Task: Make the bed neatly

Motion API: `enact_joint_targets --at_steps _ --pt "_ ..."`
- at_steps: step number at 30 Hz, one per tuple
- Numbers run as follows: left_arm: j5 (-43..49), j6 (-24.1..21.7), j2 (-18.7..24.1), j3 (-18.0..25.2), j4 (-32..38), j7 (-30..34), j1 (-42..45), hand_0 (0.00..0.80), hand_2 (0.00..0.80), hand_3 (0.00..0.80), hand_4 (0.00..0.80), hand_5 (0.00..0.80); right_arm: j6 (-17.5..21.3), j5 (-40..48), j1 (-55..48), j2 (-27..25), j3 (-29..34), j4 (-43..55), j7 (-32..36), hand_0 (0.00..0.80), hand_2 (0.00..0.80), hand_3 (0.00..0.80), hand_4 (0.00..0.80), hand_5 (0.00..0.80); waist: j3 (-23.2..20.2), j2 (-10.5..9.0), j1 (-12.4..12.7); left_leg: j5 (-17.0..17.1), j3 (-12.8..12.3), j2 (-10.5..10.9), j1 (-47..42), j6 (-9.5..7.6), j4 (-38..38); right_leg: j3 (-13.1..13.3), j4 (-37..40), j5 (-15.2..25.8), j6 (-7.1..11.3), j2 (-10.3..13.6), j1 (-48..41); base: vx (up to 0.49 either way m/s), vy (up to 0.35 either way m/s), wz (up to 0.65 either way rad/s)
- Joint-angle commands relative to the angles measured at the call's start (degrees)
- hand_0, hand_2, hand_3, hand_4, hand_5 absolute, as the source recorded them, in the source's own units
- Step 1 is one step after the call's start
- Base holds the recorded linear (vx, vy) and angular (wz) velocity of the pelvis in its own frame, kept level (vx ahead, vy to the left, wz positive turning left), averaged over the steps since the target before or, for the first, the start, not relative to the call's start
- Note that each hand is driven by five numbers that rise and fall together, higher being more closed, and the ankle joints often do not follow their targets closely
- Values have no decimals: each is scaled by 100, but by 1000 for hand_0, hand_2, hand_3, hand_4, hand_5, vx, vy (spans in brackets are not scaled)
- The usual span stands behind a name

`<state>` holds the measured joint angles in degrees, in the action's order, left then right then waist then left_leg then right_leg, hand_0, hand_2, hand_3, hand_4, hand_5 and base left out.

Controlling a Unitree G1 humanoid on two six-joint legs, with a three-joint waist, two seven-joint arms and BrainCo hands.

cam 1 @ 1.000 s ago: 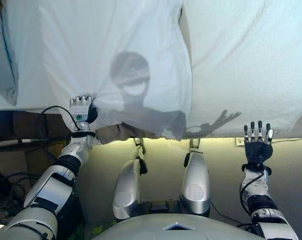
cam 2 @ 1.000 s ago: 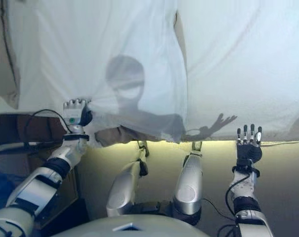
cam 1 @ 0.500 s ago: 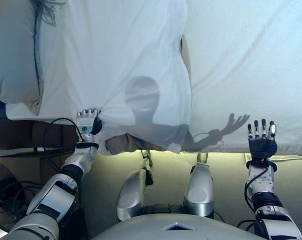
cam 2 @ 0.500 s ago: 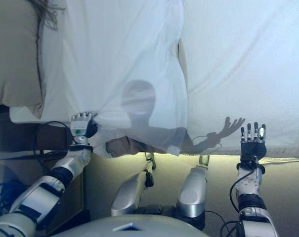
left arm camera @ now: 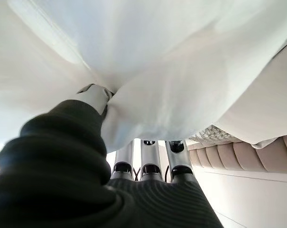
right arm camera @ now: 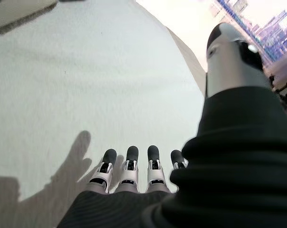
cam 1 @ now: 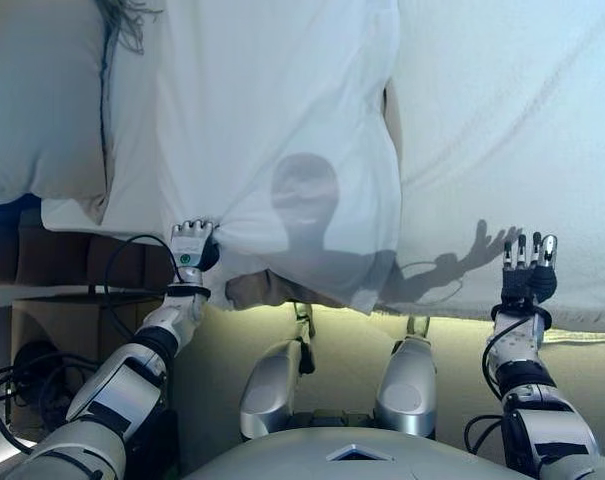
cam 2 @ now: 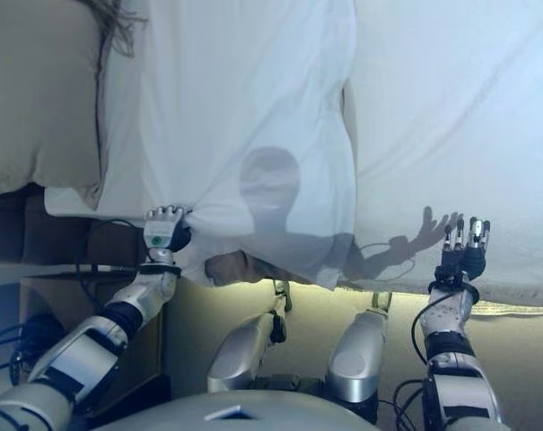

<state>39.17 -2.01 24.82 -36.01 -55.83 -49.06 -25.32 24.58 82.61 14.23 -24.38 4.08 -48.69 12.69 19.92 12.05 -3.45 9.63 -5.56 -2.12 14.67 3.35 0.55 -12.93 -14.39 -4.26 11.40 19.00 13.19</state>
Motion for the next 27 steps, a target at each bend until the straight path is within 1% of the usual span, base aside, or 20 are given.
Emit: enact_joint_targets --at_steps 1,2,5,8,9,10,11,13,17,19,22,24,27 --pt "-224 26 -33 -82 -654 118 494 659 659 659 659 659 522 -56 212 135 42 35 -157 0 0 0 0 0 57 -358 410 -476 350 -508 240 373 -608 134 337 885 251 645 345 -7 -55 5" --pt "-208 33 -76 -103 -672 146 502 800 800 800 800 800 573 -54 245 153 13 51 -221 0 0 0 0 0 68 -371 425 -471 362 -516 247 374 -610 127 335 895 254 642 352 -5 -41 3" --pt "-53 120 -173 -183 -738 203 523 800 800 800 800 800 707 -166 323 207 -48 144 -435 0 0 0 0 0 96 -385 432 -450 378 -529 250 386 -587 124 348 909 262 621 362 0 0 0" --pt "-137 462 -174 -232 -834 250 538 800 800 800 800 800 767 -386 434 142 -80 237 -705 0 0 0 0 0 115 -365 388 -423 358 -548 241 400 -556 175 341 904 268 595 409 19 72 0" --pt "-193 581 -151 -221 -879 295 538 781 781 781 781 781 770 -420 455 116 -65 222 -730 0 0 0 0 0 115 -355 372 -416 337 -556 232 405 -543 189 341 901 268 595 417 21 89 0" --pt "-270 687 -114 -194 -938 348 534 213 213 213 213 213 747 -429 476 73 -49 203 -731 0 0 0 0 0 118 -343 352 -405 316 -558 228 406 -538 204 333 901 264 595 429 11 74 0" --pt "-305 700 -70 -170 -992 401 526 0 0 0 0 0 729 -428 501 43 -38 178 -725 0 0 0 0 0 118 -333 344 -405 311 -550 233 407 -546 223 319 895 260 599 446 2 59 -1" --pt "-289 732 -9 -132 -1104 536 521 0 0 0 0 0 672 -398 494 12 4 122 -631 0 0 0 0 0 113 -321 331 -418 303 -540 241 403 -570 232 297 885 255 611 462 -1 38 0" --pt "-323 422 0 -116 -1212 573 538 0 0 0 0 0 547 -362 497 18 54 -13 -465 0 0 0 0 0 77 -307 332 -445 303 -522 227 400 -616 226 262 877 251 644 462 8 7 1" --pt "-448 35 -75 -148 -1210 620 545 0 0 0 0 0 514 -386 519 45 61 -73 -431 0 0 0 0 0 49 -293 340 -454 296 -513 193 393 -610 221 253 866 246 666 442 36 19 9" --pt "-499 -330 -239 -233 -1096 648 597 0 0 0 0 0 549 -434 481 94 48 -7 -486 0 0 0 0 0 22 -279 369 -461 313 -504 161 382 -592 211 241 842 247 675 402 32 -5 9" --pt "-606 -449 -286 -255 -1024 695 666 0 0 0 0 0 577 -468 439 115 48 81 -554 0 0 0 0 0 18 -270 384 -457 321 -500 140 379 -584 201 244 842 246 677 370 12 -6 4" --pt "-1030 -704 -283 -143 -871 654 850 0 0 0 0 0 671 -464 319 163 -15 300 -699 0 0 0 0 0 8 -282 416 -453 320 -509 99 380 -556 181 280 842 246 652 302 11 -32 2"
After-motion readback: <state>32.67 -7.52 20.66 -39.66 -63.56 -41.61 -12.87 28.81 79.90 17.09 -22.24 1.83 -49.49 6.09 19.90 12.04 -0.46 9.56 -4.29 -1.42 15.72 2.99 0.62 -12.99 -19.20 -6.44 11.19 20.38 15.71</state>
